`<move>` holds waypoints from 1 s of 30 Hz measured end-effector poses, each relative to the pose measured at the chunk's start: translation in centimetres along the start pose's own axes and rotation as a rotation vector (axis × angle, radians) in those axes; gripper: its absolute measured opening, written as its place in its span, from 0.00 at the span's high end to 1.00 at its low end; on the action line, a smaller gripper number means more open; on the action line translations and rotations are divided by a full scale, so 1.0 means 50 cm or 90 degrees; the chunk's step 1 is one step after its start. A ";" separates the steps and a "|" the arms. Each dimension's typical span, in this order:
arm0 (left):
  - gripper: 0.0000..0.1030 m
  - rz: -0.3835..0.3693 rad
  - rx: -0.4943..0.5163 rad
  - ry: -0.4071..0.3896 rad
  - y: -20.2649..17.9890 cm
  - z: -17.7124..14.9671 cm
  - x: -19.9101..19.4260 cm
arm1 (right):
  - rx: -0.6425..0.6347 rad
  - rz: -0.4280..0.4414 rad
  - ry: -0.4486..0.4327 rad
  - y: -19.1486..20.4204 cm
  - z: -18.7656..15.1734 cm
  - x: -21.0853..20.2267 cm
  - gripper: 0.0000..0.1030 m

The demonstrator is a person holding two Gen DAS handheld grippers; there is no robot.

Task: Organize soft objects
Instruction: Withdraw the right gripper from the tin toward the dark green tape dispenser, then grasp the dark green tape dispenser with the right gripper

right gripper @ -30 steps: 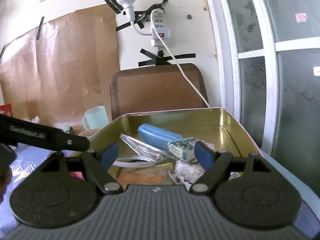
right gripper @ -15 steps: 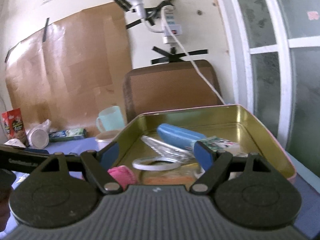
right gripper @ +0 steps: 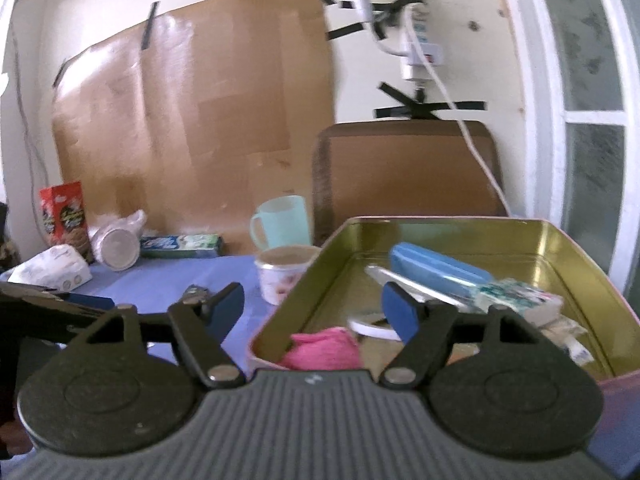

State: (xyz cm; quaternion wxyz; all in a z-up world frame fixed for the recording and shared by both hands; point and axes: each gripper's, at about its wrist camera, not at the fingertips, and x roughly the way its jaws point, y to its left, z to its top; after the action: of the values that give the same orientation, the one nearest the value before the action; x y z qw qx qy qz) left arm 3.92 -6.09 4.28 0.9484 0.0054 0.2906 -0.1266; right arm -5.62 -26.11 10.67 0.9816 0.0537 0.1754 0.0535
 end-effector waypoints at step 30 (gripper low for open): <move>0.00 0.136 -0.238 -0.009 0.327 -0.043 0.018 | -0.012 0.143 0.198 0.202 -0.001 0.325 0.28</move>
State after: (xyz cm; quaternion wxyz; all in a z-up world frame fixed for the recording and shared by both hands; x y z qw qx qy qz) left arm 7.45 9.72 0.94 0.9431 -0.1405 0.2999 0.0310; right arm 8.65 -14.13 6.40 0.9310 0.0551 0.3173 0.1719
